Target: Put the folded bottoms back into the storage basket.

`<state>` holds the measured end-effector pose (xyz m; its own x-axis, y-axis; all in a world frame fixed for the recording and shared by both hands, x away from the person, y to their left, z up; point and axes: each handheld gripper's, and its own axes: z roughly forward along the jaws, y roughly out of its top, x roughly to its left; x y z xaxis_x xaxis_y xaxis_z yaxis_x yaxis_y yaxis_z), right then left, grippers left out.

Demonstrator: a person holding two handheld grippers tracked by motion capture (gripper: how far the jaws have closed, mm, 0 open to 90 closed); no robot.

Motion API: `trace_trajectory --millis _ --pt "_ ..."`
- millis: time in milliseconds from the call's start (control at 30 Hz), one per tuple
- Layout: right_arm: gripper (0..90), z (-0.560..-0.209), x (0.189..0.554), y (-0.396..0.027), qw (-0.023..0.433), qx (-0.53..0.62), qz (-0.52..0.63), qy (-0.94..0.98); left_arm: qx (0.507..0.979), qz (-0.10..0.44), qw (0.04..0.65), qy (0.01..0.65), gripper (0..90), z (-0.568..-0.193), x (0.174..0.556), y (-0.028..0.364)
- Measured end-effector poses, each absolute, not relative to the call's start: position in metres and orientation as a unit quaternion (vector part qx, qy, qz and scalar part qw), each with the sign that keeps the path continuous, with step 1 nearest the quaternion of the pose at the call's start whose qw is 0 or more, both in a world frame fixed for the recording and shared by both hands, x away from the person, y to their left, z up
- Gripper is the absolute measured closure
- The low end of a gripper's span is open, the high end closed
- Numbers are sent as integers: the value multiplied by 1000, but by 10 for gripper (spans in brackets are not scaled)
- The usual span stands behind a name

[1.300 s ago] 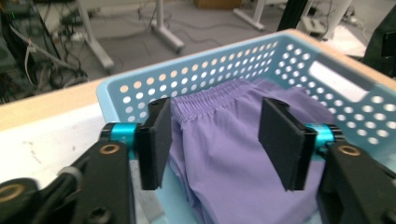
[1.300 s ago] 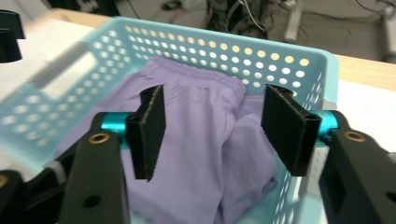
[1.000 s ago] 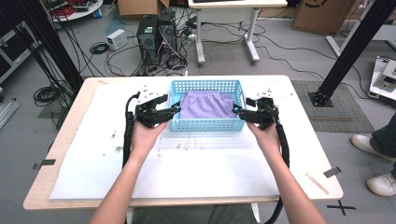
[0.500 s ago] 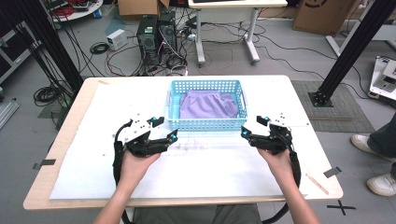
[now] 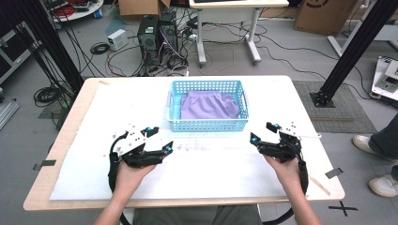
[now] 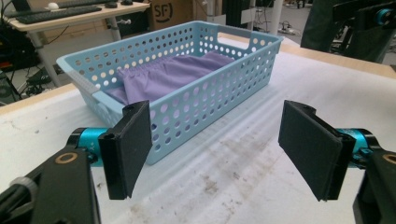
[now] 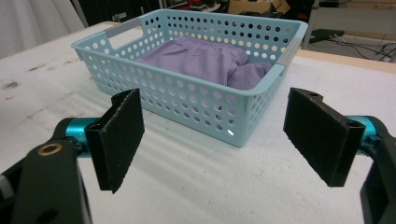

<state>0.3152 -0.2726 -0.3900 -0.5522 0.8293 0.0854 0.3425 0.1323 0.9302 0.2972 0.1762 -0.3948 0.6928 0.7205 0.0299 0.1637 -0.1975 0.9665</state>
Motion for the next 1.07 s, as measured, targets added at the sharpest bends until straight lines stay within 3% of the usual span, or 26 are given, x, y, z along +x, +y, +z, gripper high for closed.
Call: trace_trajectory --millis 1067 --pt "208 -402 322 -277 243 424 499 715 725 259 547 328 259 -403 298 188"
